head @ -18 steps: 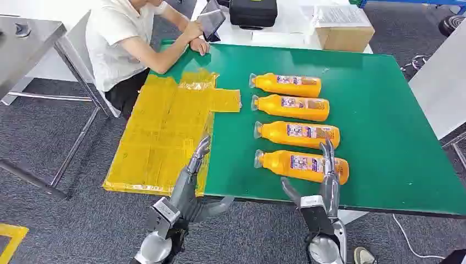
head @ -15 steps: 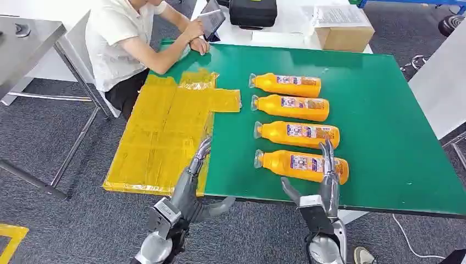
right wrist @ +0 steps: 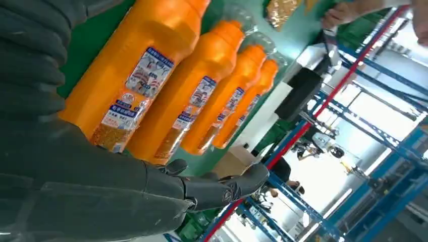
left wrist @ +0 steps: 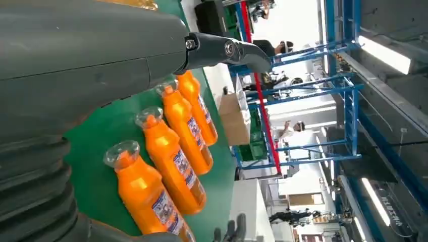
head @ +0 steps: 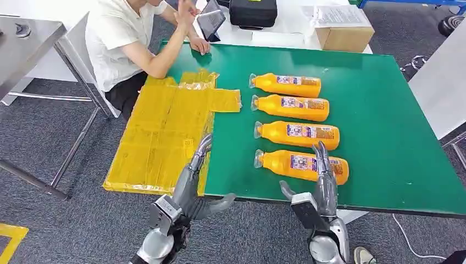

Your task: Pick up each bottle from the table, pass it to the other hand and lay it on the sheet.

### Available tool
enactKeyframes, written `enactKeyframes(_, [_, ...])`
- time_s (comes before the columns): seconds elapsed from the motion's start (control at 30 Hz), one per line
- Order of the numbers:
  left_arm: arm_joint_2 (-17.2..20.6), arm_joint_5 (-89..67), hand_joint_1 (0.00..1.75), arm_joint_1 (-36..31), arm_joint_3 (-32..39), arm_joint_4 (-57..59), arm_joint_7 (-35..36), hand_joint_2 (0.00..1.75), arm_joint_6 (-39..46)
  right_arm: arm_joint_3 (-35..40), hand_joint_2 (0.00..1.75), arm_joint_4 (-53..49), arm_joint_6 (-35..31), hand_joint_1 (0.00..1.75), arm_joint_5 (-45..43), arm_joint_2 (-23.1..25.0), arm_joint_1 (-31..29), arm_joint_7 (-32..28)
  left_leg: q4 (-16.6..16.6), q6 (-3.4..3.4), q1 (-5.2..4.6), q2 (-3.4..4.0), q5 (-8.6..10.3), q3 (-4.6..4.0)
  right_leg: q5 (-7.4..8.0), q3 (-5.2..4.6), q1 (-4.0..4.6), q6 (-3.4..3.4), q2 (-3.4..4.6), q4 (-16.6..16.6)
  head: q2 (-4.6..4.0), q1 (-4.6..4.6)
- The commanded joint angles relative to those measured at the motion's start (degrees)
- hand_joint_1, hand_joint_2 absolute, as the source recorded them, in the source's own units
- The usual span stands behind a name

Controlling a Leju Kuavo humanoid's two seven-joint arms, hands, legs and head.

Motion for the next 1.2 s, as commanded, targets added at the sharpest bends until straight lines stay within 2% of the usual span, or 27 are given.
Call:
enactKeyframes(0.03, [0.1,1.4,0.0,-3.5,-1.9,6.1,-0.1,1.75,-0.5,0.9,1.75,11.9,-0.4,0.0,4.6,-4.2,-8.0,2.0,-0.1,-0.05,0.01,0.03,-0.04,0.25,-0.03,0.24,0.01,-0.05,0.04,-0.1,0.0,0.0])
enactKeyframes(0.07, [0.2,1.5,0.0,-3.7,-1.9,6.2,-0.1,1.75,-0.5,1.5,1.75,12.7,-0.3,0.0,6.5,-5.0,-8.5,3.8,-0.1,-0.08,0.01,0.05,-0.1,0.45,-0.08,0.42,0.01,-0.09,0.07,-0.1,0.0,0.02])
enactKeyframes(0.23, [-0.2,1.9,0.0,-4.7,-1.3,6.7,0.3,1.75,-0.7,3.2,1.75,19.6,0.4,0.0,16.9,-9.9,-12.0,13.8,-0.1,-0.04,0.02,0.0,-0.04,0.24,-0.03,0.26,0.03,-0.06,0.02,-0.1,0.0,0.0])
enactKeyframes(0.37, [-0.9,2.2,0.0,-5.7,-1.3,8.0,0.8,1.75,-1.3,4.0,1.75,23.6,0.6,0.0,23.1,-13.5,-14.5,18.0,0.0,-0.05,0.0,-0.04,-0.12,0.44,-0.11,0.45,0.01,-0.07,0.01,-0.1,0.0,0.0])
enactKeyframes(0.57, [-1.4,2.7,0.0,-6.1,-1.7,9.0,1.7,1.75,-1.7,5.4,1.75,25.7,3.9,0.0,26.4,-14.6,-17.0,20.8,0.0,-0.03,-0.09,0.03,-0.03,0.19,0.0,0.21,-0.05,-0.03,0.06,0.0,0.0,0.0])
enactKeyframes(0.8, [-1.5,3.2,0.0,-6.2,-1.8,8.9,2.9,1.75,-2.3,8.7,1.75,24.4,7.6,0.0,28.1,-16.5,-16.1,22.7,-0.1,-0.09,-0.08,0.02,-0.14,0.47,-0.12,0.47,-0.04,-0.09,0.06,-0.1,0.0,-0.02])
enactKeyframes(0.97, [-1.5,3.2,0.0,-6.1,-1.7,8.9,3.4,1.75,-2.1,9.4,1.75,24.1,9.3,0.0,28.1,-17.1,-16.1,23.6,0.0,-0.03,-0.08,0.01,-0.04,0.16,-0.01,0.17,-0.04,-0.02,0.04,0.0,0.0,0.0])
enactKeyframes(1.07, [-1.5,3.2,0.0,-6.0,-1.5,8.7,3.6,1.75,-2.1,10.0,1.75,23.7,10.8,0.0,28.2,-17.6,-16.1,24.3,0.0,-0.07,-0.08,0.03,-0.14,0.4,-0.1,0.4,-0.04,-0.07,0.06,0.0,0.0,-0.02])
enactKeyframes(1.2, [-1.5,3.0,0.0,-5.8,-1.1,8.0,3.9,1.75,-2.0,12.1,1.75,21.3,16.7,0.0,27.9,-19.9,-15.4,27.2,0.0,-0.06,-0.09,-0.03,-0.07,0.29,-0.06,0.31,-0.05,-0.06,0.0,0.0,0.0,0.0])
